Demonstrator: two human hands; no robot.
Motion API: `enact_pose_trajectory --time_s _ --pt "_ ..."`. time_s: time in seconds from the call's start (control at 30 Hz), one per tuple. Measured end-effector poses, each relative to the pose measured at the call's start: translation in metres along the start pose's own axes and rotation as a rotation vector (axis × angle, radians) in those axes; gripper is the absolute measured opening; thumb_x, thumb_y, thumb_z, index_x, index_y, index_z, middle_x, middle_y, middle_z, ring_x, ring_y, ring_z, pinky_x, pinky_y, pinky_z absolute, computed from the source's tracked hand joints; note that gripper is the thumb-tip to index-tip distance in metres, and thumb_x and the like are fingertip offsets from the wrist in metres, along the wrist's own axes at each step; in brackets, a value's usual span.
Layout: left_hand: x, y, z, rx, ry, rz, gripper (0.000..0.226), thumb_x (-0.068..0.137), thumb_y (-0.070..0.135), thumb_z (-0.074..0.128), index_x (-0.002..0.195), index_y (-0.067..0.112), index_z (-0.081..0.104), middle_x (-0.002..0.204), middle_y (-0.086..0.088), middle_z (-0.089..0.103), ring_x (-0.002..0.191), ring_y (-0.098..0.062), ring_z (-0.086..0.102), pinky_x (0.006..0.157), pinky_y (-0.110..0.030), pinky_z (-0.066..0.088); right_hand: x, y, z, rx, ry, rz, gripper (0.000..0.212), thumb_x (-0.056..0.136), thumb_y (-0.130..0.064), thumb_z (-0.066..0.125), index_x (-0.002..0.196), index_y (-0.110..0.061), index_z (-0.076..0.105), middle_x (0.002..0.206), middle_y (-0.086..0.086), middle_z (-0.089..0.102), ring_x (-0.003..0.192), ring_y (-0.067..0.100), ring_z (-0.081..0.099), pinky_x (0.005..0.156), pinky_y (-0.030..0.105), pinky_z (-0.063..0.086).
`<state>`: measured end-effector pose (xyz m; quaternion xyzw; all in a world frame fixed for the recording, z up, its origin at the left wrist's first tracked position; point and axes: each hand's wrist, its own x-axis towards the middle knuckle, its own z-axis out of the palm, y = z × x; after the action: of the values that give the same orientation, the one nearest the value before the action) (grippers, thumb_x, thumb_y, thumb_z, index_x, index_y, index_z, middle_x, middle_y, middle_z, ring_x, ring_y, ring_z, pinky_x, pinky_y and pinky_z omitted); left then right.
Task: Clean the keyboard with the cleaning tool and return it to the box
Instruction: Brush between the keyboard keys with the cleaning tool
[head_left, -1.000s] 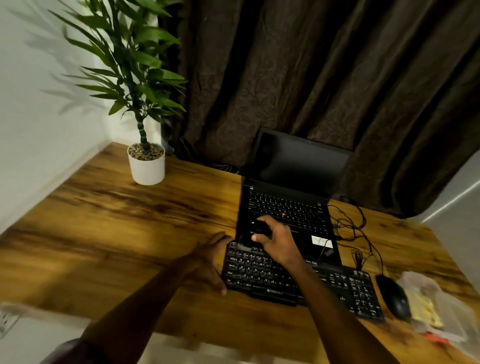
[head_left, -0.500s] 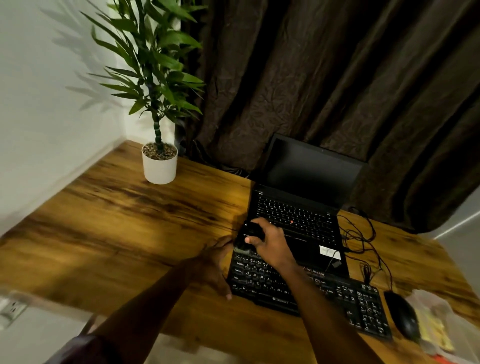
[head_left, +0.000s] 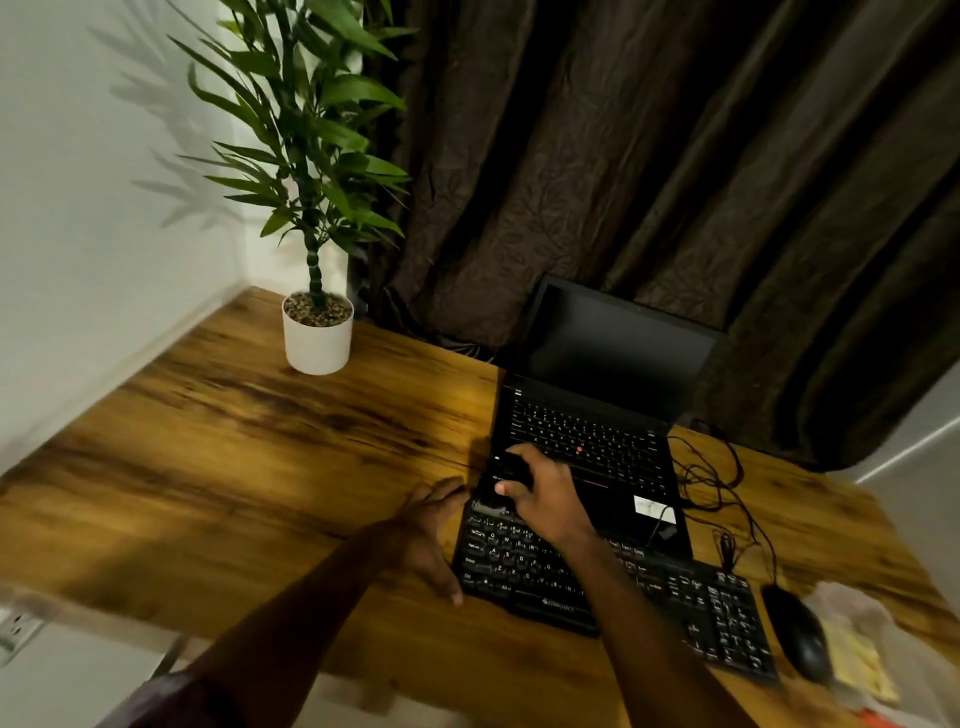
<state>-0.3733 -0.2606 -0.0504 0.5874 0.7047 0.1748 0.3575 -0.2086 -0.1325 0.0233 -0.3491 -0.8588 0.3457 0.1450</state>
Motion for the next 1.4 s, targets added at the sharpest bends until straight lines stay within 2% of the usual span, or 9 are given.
enact_pose_trajectory --time_s 0.13,0.23,0.3,0.43,0.73,0.9,1.1,1.2,1.4 --pt "0.002 -0.001 0.000 0.041 0.001 -0.002 0.158 0.023 0.081 0.074 0.157 0.038 0.002 0.165 0.014 -0.012 0.151 -0.022 -0.013 0.124 -0.041 0.006 0.001 -0.003 0.003 0.034 0.033 0.014 0.036 0.089 -0.012 0.070 0.121 -0.020 0.057 0.103 -0.004 0.065 0.088 0.000 0.063 0.066 0.008 0.052" --pt "0.003 -0.003 -0.001 0.014 0.020 0.014 0.159 0.020 0.083 0.074 0.157 0.041 0.003 0.165 0.017 -0.008 0.151 -0.020 -0.010 0.124 -0.041 0.008 0.000 0.005 -0.008 0.001 0.003 0.048 0.039 0.089 -0.013 0.069 0.123 -0.024 0.056 0.101 -0.002 0.067 0.084 0.007 0.068 0.071 0.028 0.061" --pt "0.003 -0.003 -0.001 0.009 0.025 0.024 0.159 0.021 0.081 0.076 0.157 0.041 0.003 0.165 0.017 -0.007 0.151 -0.021 -0.008 0.124 -0.041 0.009 -0.001 0.011 -0.015 -0.023 -0.006 0.054 0.038 0.089 -0.013 0.069 0.123 -0.025 0.056 0.101 -0.001 0.068 0.084 0.008 0.069 0.071 0.033 0.062" --pt "0.000 0.000 -0.002 0.015 0.027 0.042 0.152 0.036 0.066 0.090 0.155 0.046 -0.001 0.165 0.017 -0.009 0.150 -0.021 -0.009 0.123 -0.049 0.009 -0.001 0.012 -0.019 -0.050 -0.001 0.043 0.039 0.088 -0.012 0.070 0.123 -0.023 0.057 0.099 -0.003 0.067 0.086 0.007 0.068 0.072 0.032 0.062" --pt "0.003 -0.003 -0.003 -0.009 0.004 0.015 0.156 0.023 0.077 0.080 0.156 0.044 0.005 0.164 0.020 -0.009 0.151 -0.023 -0.007 0.122 -0.052 0.015 0.000 0.004 -0.009 -0.052 0.005 -0.006 0.039 0.088 -0.014 0.070 0.123 -0.025 0.056 0.102 0.000 0.066 0.087 0.007 0.067 0.068 0.023 0.059" --pt "0.005 0.001 -0.005 0.028 0.011 0.024 0.148 0.039 0.054 0.095 0.157 0.043 0.008 0.165 0.015 -0.008 0.152 -0.021 -0.001 0.122 -0.049 0.016 -0.012 0.022 -0.031 -0.122 0.045 0.038 0.044 0.088 -0.012 0.071 0.128 -0.020 0.055 0.106 0.001 0.067 0.092 0.012 0.066 0.071 0.016 0.054" --pt "0.009 -0.001 -0.001 0.041 -0.045 -0.006 0.163 0.016 0.081 0.078 0.155 0.045 0.001 0.165 0.015 -0.014 0.153 -0.019 -0.004 0.121 -0.057 0.013 -0.010 0.015 -0.016 -0.106 0.045 0.004 0.044 0.088 -0.012 0.070 0.127 -0.022 0.054 0.108 0.002 0.066 0.094 0.013 0.065 0.081 0.031 0.059" --pt "0.007 0.000 -0.002 0.030 -0.050 -0.007 0.163 0.018 0.080 0.076 0.157 0.041 0.000 0.165 0.014 -0.015 0.153 -0.019 -0.005 0.122 -0.055 0.013 -0.009 0.004 -0.006 -0.048 0.032 -0.006 0.041 0.089 -0.011 0.069 0.126 -0.021 0.054 0.104 -0.001 0.063 0.094 0.015 0.065 0.079 0.034 0.060" --pt "0.011 0.009 -0.003 0.086 -0.050 -0.030 0.149 0.042 0.052 0.095 0.157 0.041 0.001 0.165 0.012 -0.014 0.153 -0.021 -0.004 0.121 -0.054 0.017 -0.020 0.024 -0.026 -0.087 0.067 0.046 0.043 0.090 -0.010 0.067 0.129 -0.020 0.053 0.103 -0.003 0.062 0.094 0.013 0.064 0.072 0.015 0.052"
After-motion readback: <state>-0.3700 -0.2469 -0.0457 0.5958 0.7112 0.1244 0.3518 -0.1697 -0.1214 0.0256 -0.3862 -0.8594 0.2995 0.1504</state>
